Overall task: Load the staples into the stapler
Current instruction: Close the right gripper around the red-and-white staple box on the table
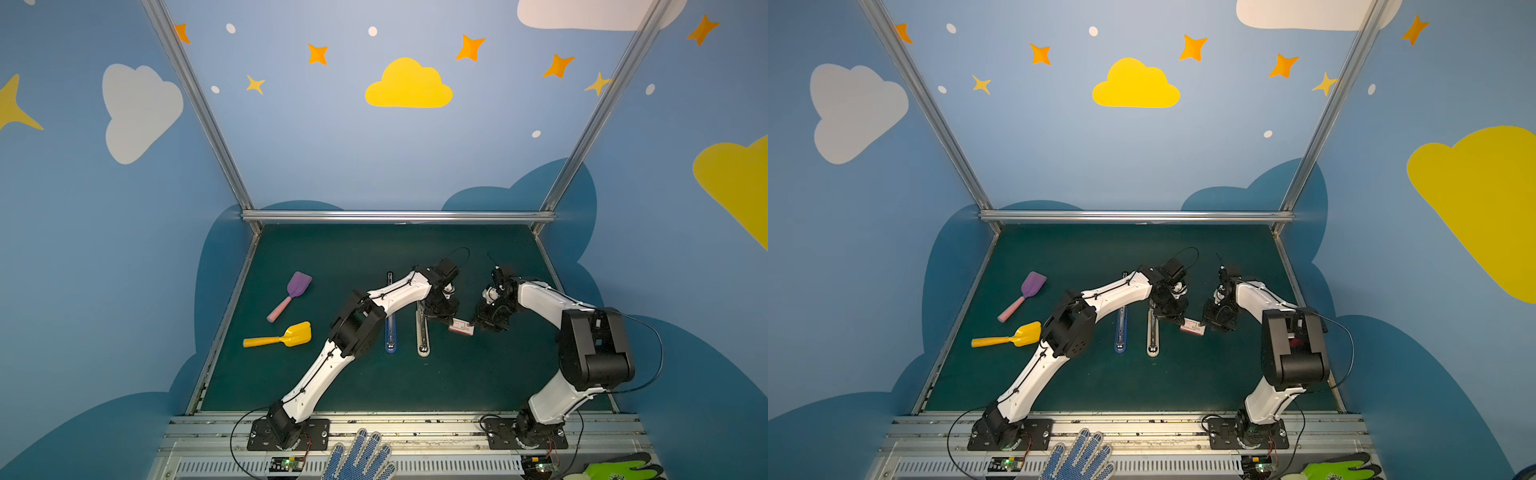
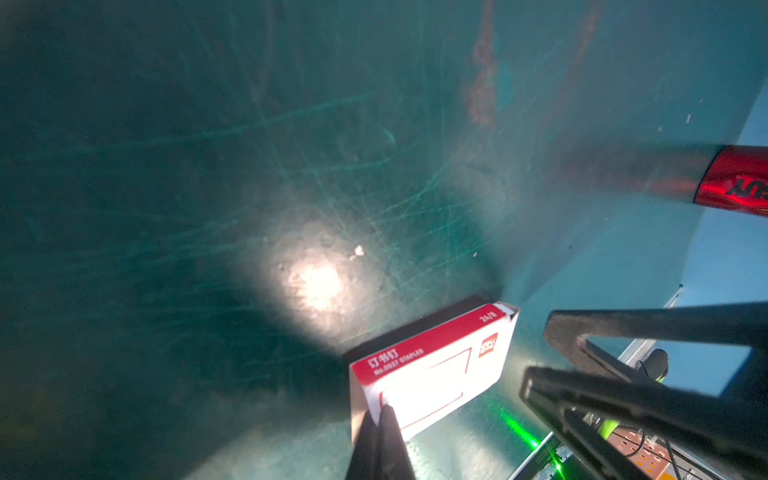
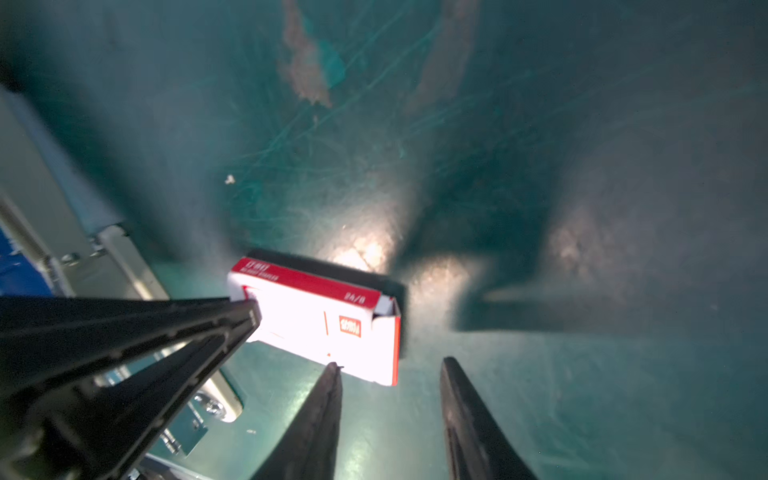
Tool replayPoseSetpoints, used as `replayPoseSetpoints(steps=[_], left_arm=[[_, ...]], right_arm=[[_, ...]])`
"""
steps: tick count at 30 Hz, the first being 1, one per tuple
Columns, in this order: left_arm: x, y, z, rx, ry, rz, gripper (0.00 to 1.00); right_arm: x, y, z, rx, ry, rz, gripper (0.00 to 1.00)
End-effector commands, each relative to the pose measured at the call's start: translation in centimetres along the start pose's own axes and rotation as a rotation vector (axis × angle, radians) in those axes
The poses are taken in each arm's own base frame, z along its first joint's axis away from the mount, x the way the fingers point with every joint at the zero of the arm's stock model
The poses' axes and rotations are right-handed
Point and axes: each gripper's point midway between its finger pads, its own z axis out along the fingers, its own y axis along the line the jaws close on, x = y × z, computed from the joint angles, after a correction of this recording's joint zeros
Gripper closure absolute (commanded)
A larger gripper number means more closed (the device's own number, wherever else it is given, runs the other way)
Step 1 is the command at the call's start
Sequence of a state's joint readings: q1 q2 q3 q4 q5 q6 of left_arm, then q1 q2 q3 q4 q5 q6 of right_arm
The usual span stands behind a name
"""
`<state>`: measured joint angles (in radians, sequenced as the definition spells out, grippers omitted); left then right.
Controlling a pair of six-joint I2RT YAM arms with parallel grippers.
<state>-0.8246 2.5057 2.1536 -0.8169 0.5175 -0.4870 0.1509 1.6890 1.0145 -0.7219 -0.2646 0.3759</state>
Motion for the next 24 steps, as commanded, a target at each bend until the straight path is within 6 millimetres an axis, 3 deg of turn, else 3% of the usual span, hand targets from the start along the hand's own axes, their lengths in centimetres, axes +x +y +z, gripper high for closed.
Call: replayPoseSetpoints(steps=[1,11,24], left_arm=[[0.3,0.2,-0.2,-0.013,0.003,-0.003,0.96],[0.3,0.0,-0.3,-0.003,0.000,0.002,0.96],[0.3,0.2,-0.4,0.001,-0.001,0.003,0.96]], right_arm=[[0.4,-0.4,0.2,0.043,0.041,-0.001,0.62],[0.2,-1.0,1.0,0.110,0.088,0.007,0.65],[-0.2,-3.7,-0.9,0.159,0.040,0.086,0.68]])
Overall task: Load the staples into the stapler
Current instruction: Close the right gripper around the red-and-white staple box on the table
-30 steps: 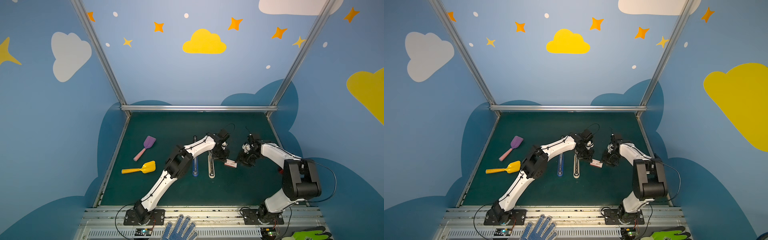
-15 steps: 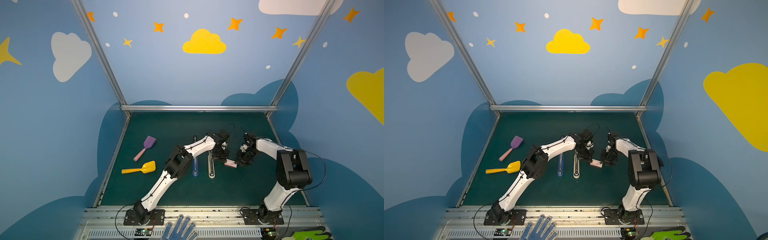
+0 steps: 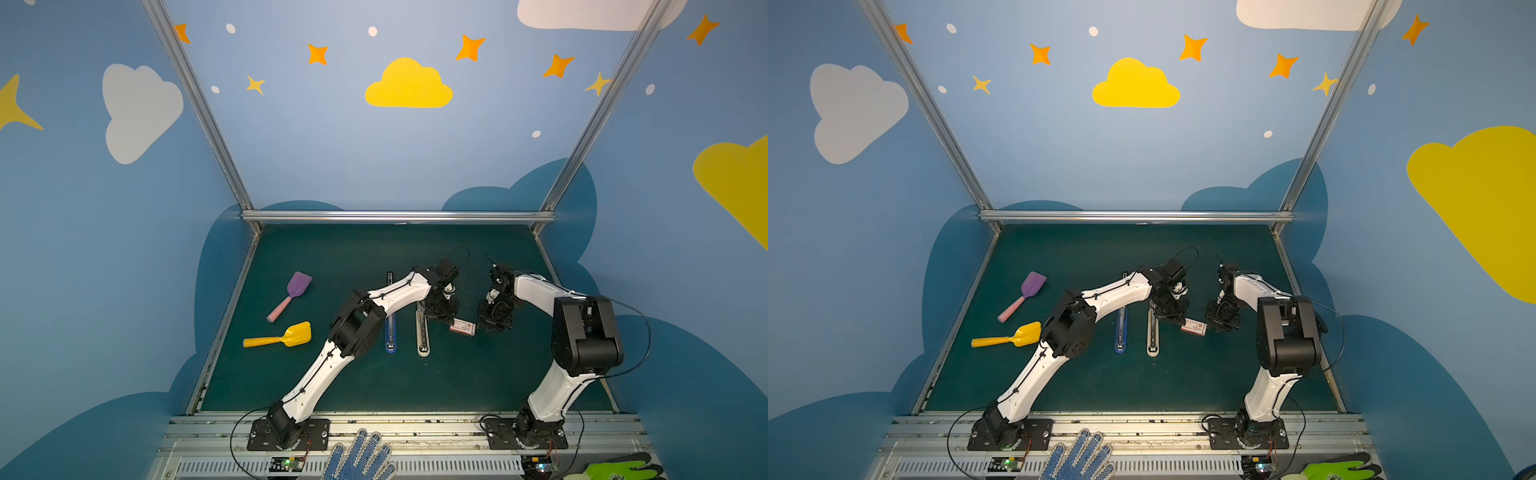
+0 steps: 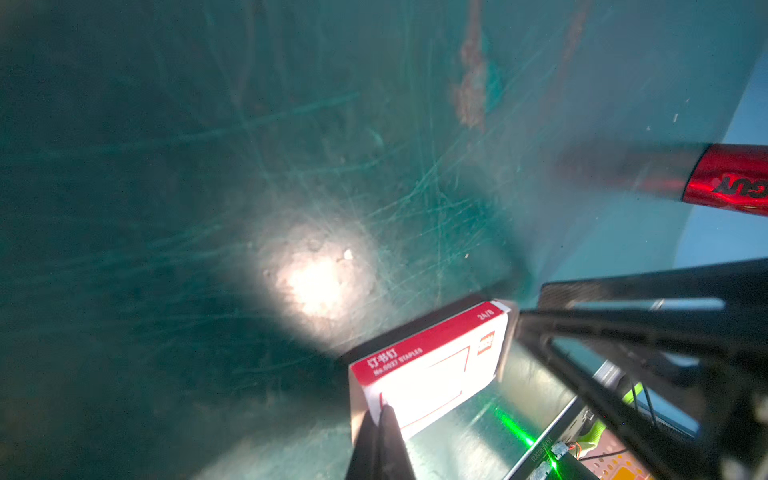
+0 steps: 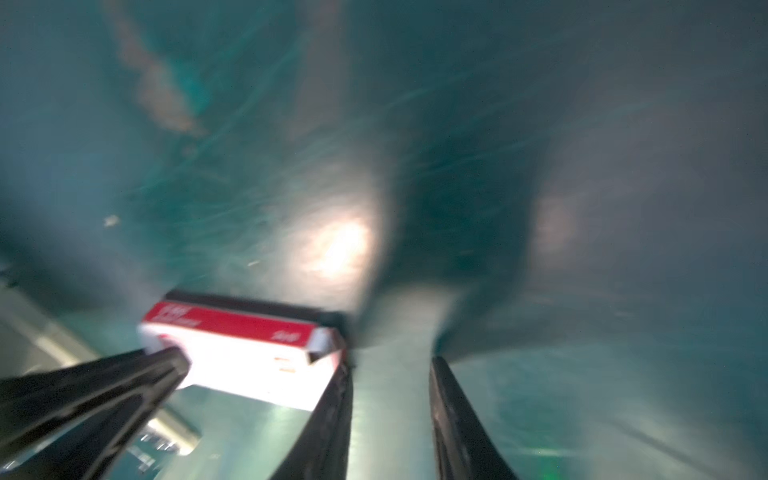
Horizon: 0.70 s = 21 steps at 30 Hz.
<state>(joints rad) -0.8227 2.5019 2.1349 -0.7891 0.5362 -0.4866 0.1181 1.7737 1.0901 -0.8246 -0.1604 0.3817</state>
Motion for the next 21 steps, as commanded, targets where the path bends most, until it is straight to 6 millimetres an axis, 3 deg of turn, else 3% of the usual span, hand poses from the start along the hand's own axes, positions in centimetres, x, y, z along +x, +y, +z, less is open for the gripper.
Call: replayPoseSetpoints(steps=[1,3,11,21], left_arm=[[0.3,0.3,-0.7,-0.018,-0.003,-0.001,0.96],[0.3,0.2,-0.7,-0.016,-0.004,-0.001,0.96],[0.2,0.1,-0.8,-0.014,-0.007,-0.003,0.96],[0.1,-0.1,-0.9,-0.009,-0.011,-0.008,0.96]], right_arm=[[0.4,-1.0,-1.0,0.020,-0.015,0.025,0.68],[0.4,-0.9,-1.4,0.010,-0.028,0.030,0.68],[1.2,3.1,-2.0,-0.112,-0.049,-0.085,0.59],[1.2,2.7,0.0,-0.054,0.005,-0.089,0.63]])
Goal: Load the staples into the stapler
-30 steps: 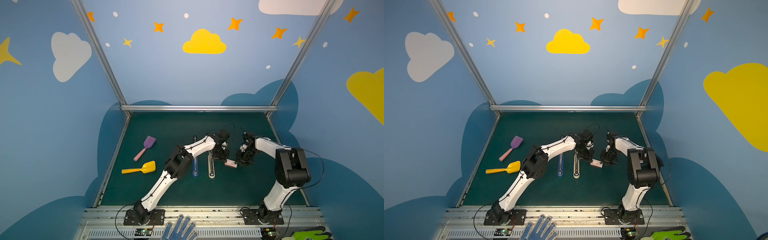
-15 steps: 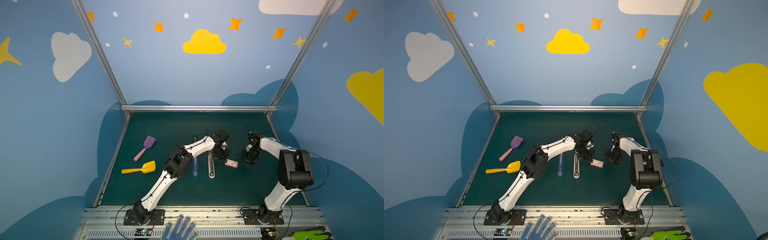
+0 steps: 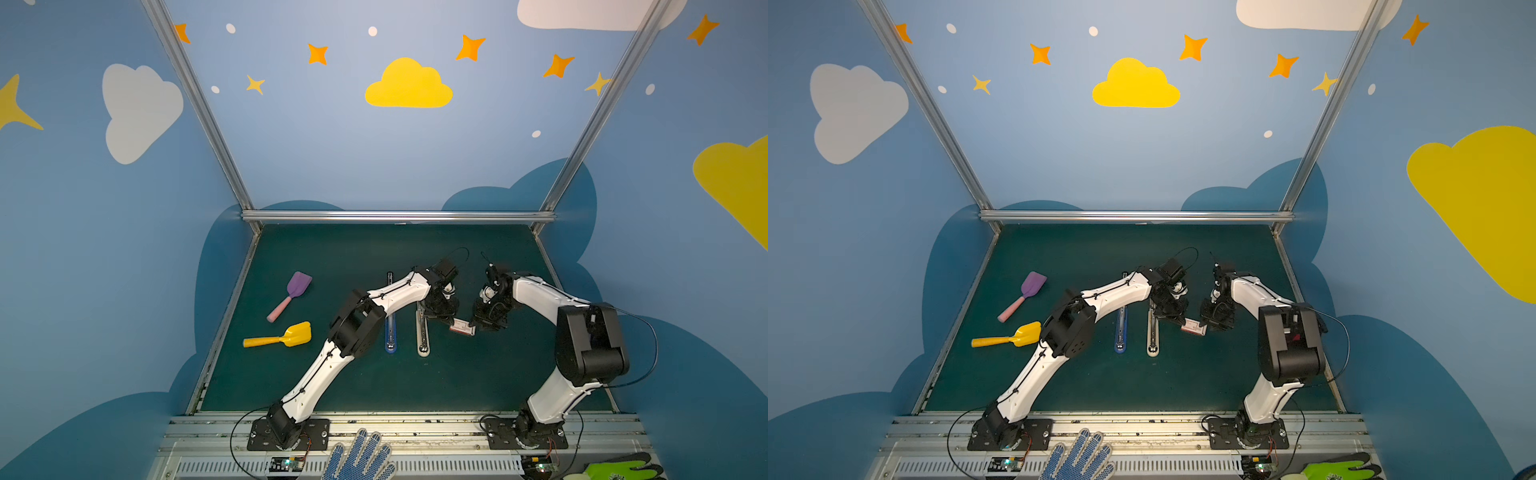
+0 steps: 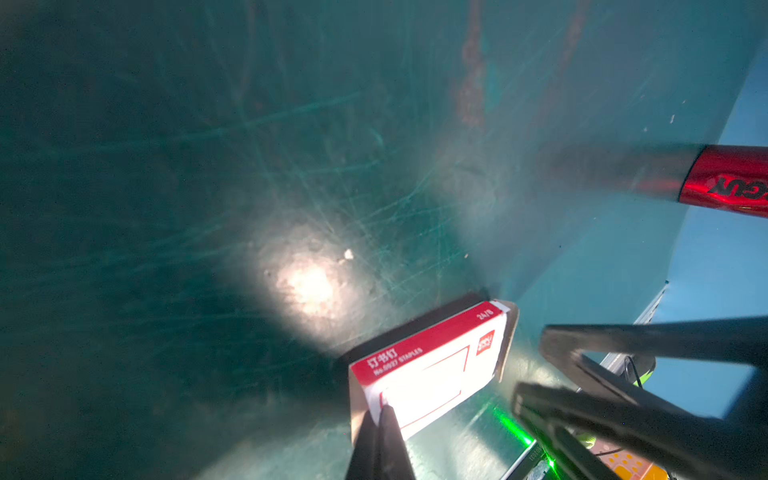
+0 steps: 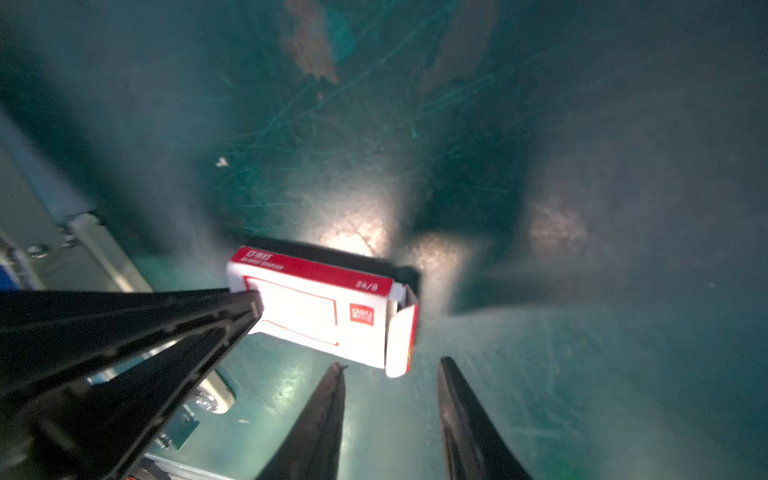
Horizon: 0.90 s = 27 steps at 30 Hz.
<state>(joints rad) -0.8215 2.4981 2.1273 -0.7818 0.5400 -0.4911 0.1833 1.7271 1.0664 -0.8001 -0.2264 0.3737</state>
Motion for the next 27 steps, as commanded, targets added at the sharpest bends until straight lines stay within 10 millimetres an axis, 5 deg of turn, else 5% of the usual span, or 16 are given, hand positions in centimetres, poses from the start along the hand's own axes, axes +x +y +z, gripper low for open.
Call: replayPoseSetpoints(steps=[1,21,27], left_arm=[[0.1,-0.1,-0.9,-0.012,-0.010,-0.005,0.96],[-0.2,-0.2,-1.1,0.002,-0.015,0.001,0.96],[-0.3,-0.1,-1.3,-0.002,-0.018,0.002,0.96]], right_arm=[[-0.1,-0.3,0.4,0.021,0.013,-0.002,0.63],[-0.1,-1.6,0.7,0.045,0.053,0.050,0.97],[0.0,-2.2,0.6,0.031,0.059,0.078,1.00]])
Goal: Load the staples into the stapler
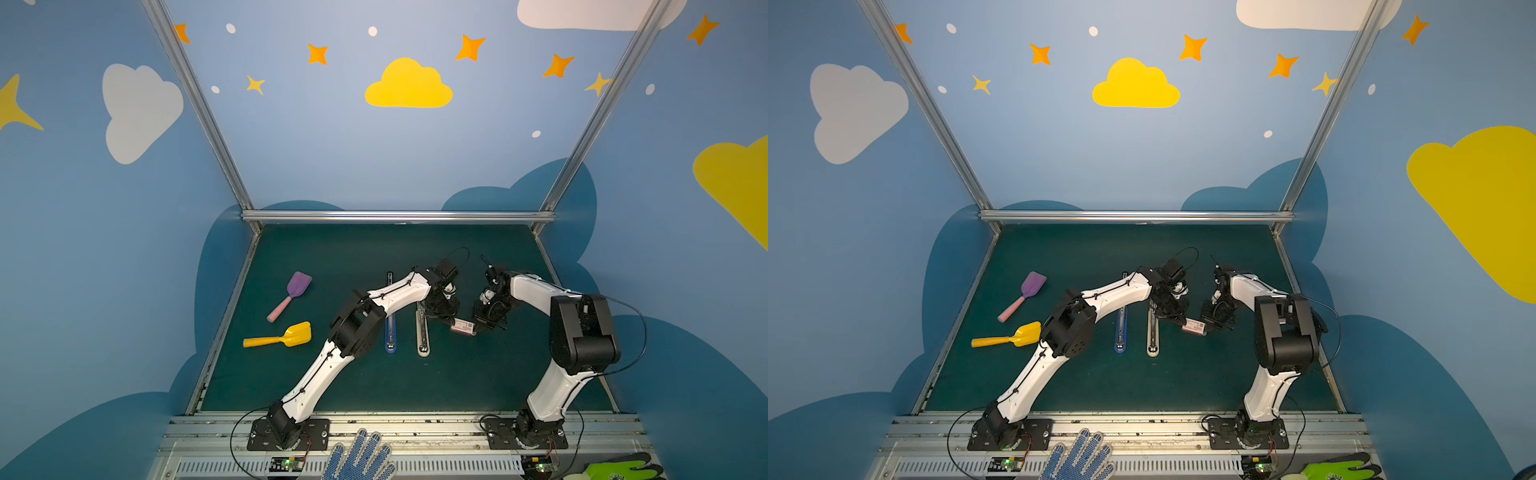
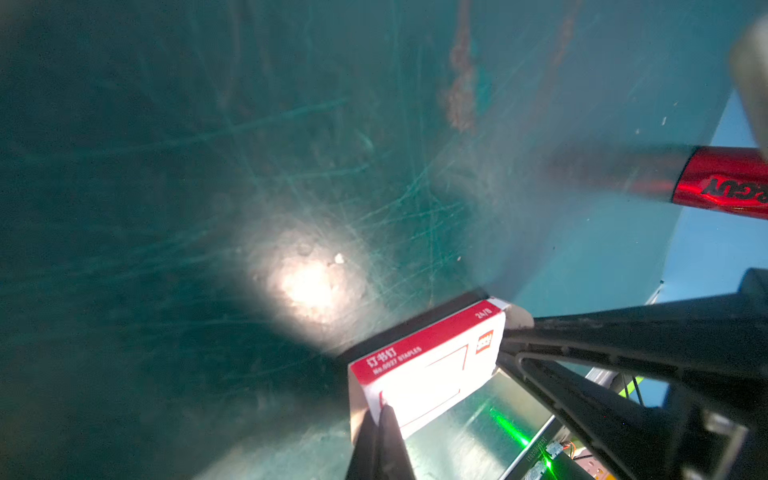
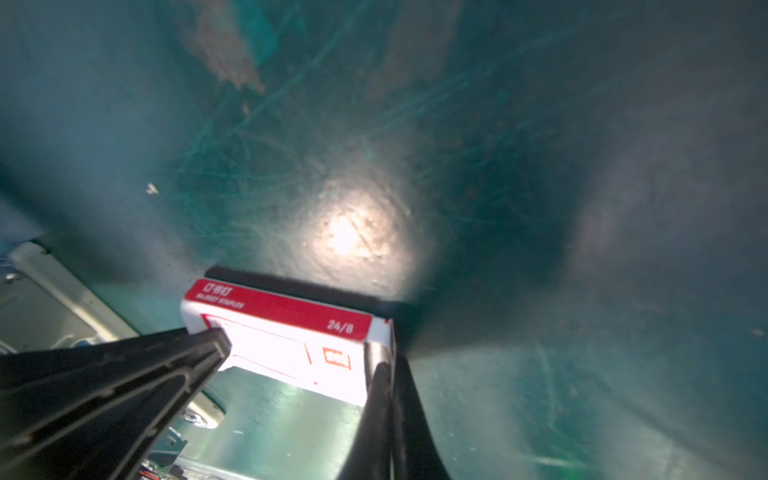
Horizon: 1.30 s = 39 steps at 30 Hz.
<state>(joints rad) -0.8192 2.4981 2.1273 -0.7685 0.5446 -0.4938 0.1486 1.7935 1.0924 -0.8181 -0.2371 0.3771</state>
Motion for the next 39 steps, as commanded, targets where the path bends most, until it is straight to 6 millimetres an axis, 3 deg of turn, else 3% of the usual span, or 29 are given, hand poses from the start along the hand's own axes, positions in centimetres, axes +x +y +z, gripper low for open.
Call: replayPoseSetpoints(steps=[1,9,16,22,28,33,39], left_arm=[[0.0,0.1,-1.4,-0.015,-0.012,-0.001,0.96],[-0.3,0.3,-1.8,-0.016,-0.020,-0.004,0.96],[-0.5,-0.4,-2.0,0.022,-0.024,-0.011,0.95],[-1.3,-1.6,-2.7,0.123,-0.064,-0.047,0.65],[-1.5,-2.5,-2.5,0.213,-0.049,-0.077,0.50],[-0.9,-3.0,-1.1,0.255,-0.006,-0.097,0.41],[-0.4,-3.1,0.6,0.265,0.028,-0.111,0.44]], right_arm=[[0.5,-1.3,-0.3,0.019,0.016,0.032,1.00],[0.8,-2.5,-0.4,-0.026,0.028,0.093,1.00],[0.7,-2.3,-0.5,-0.046,0.019,0.085,1.00],[0.7,-2.0,-0.7,-0.057,0.012,0.076,1.00],[0.6,-1.6,-0.6,-0.071,0.011,0.071,1.00],[0.6,-1.6,-0.5,-0.078,0.009,0.069,1.00],[0.6,-1.3,-0.6,-0.089,0.010,0.068,1.00]])
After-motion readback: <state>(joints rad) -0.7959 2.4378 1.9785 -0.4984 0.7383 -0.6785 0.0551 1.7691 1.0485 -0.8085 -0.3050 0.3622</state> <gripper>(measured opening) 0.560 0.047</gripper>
